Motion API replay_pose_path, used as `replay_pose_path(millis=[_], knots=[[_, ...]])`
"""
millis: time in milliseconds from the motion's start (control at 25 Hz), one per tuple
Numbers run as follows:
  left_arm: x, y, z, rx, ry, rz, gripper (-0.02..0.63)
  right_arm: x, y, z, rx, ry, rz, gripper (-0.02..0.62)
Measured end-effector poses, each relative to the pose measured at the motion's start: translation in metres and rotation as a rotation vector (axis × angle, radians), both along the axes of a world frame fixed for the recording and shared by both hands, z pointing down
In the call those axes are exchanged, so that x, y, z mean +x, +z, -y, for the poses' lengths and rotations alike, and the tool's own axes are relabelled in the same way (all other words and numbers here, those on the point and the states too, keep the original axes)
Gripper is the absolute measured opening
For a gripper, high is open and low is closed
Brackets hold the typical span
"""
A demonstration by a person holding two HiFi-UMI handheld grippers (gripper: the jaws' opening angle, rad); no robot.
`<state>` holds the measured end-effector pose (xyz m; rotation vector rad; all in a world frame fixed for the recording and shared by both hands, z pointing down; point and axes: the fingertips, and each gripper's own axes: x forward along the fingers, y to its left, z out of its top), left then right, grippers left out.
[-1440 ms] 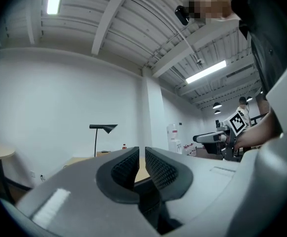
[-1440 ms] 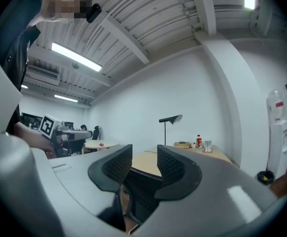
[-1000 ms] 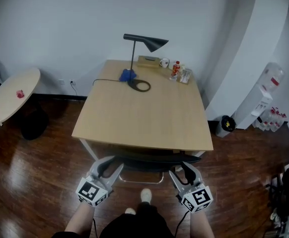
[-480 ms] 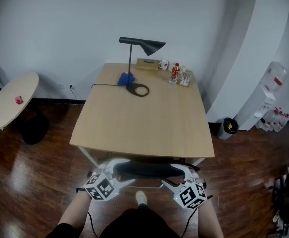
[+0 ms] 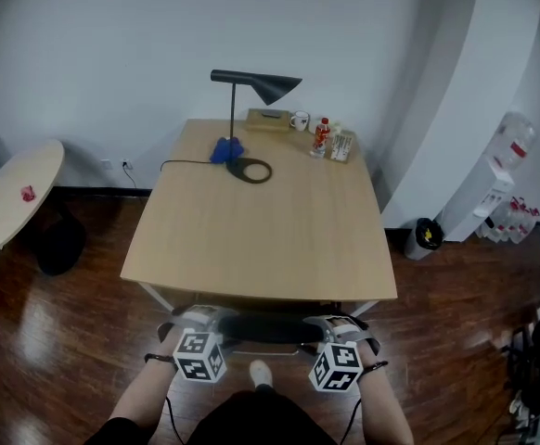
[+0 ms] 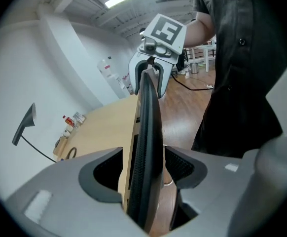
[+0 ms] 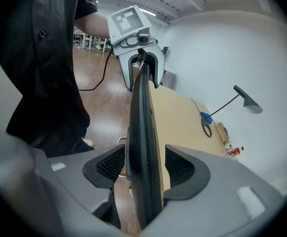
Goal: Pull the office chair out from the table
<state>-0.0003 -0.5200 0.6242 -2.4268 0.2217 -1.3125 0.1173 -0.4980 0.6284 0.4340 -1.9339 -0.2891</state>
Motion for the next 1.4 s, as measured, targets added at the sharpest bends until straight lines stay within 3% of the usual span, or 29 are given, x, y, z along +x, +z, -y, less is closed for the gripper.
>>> replay_pose_path(millis=[240,400,520,1080,1400], knots=[[-0.002,0.015,-0.001,0.024,0.035,0.131,0.161,0.009,0.018,0.002,-0.027,-0.001,-0.09,0.243],[-0.005,0.024,0.002,0.081,0.029,0.192,0.132,0.013,0.024,0.006,-0.022,0.002,-0.164,0.139],[-0.008,0.028,0.004,0.09,0.035,0.233,0.101,0.015,0.028,0.006,-0.019,-0.016,-0.196,0.105],[-0.009,0.034,-0.013,0.009,0.067,0.295,0.055,0.016,0.032,-0.015,-0.151,-0.047,-0.232,0.064],[-0.02,0.03,-0.04,-0.016,0.084,0.296,0.057,0.005,0.027,-0.045,-0.197,-0.012,-0.191,0.072]])
